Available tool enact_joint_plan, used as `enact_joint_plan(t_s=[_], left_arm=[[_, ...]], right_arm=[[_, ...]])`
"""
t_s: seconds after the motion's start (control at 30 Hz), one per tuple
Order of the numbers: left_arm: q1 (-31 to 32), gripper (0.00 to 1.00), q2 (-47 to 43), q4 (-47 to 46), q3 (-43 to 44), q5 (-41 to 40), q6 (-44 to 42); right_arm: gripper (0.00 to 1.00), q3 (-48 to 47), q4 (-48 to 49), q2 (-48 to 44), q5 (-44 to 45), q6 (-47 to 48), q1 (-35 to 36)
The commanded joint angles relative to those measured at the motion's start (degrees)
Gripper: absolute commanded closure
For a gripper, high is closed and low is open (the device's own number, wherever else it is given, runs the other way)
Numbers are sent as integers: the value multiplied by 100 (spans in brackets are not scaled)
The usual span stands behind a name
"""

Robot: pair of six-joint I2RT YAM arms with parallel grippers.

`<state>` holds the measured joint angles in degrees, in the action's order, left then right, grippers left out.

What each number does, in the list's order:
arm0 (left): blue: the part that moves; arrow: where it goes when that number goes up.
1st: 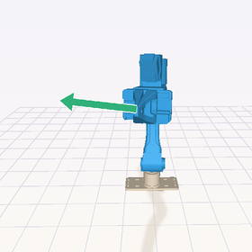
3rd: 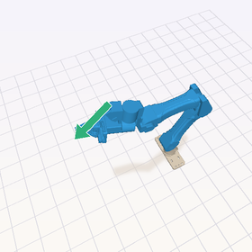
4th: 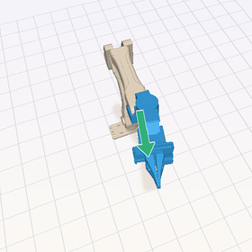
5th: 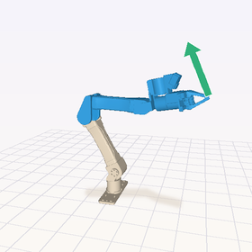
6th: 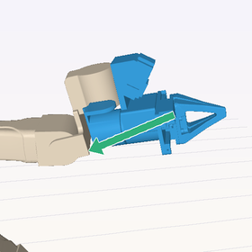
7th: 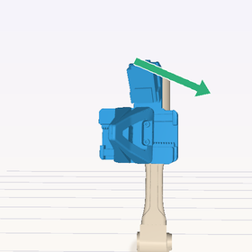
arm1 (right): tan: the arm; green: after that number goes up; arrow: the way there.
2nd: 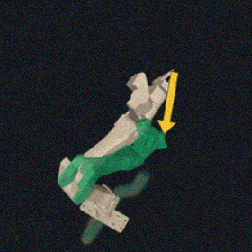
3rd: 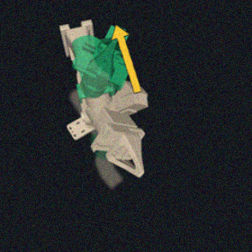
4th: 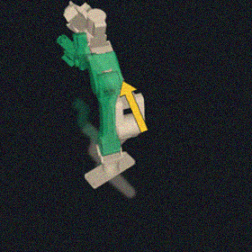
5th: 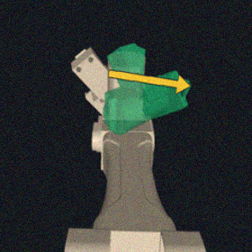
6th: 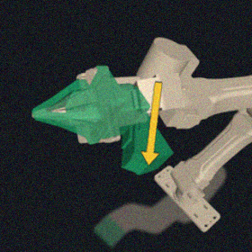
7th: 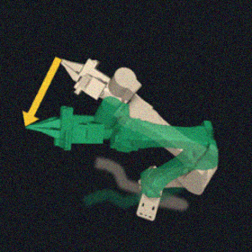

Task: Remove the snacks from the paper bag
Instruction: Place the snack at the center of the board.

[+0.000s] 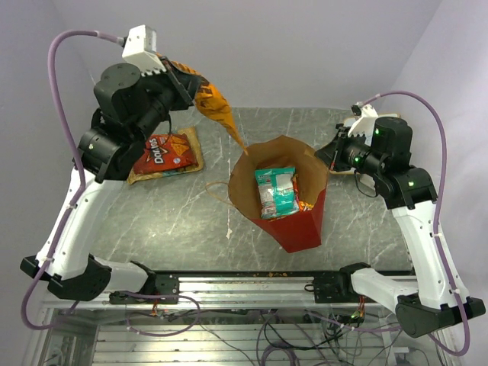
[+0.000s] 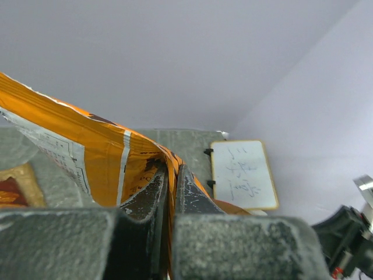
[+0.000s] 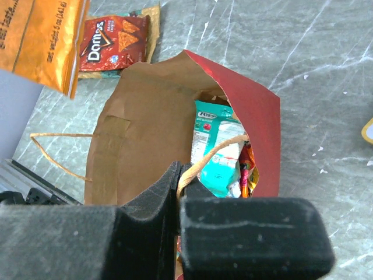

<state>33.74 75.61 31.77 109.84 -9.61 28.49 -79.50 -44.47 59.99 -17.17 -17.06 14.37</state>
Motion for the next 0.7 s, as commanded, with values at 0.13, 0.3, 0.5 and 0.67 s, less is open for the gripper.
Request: enact_joint_plan(t_s=[0.13, 0.3, 0.5, 0.67], left_arm=[[-1448, 93, 214, -92, 132, 1143, 496], [-2462, 93, 364, -639, -489, 2079, 581], [-3234, 93, 669, -1438, -1234, 2950, 648], [-3522, 93, 1022, -1846, -1533, 3127, 475]], right_arm=[[100, -110, 37, -46, 13, 26, 22], [100, -118, 28, -20, 2, 38, 23], [100, -129, 19, -12, 54, 44, 22], [100, -118, 10, -8, 99, 45, 22]])
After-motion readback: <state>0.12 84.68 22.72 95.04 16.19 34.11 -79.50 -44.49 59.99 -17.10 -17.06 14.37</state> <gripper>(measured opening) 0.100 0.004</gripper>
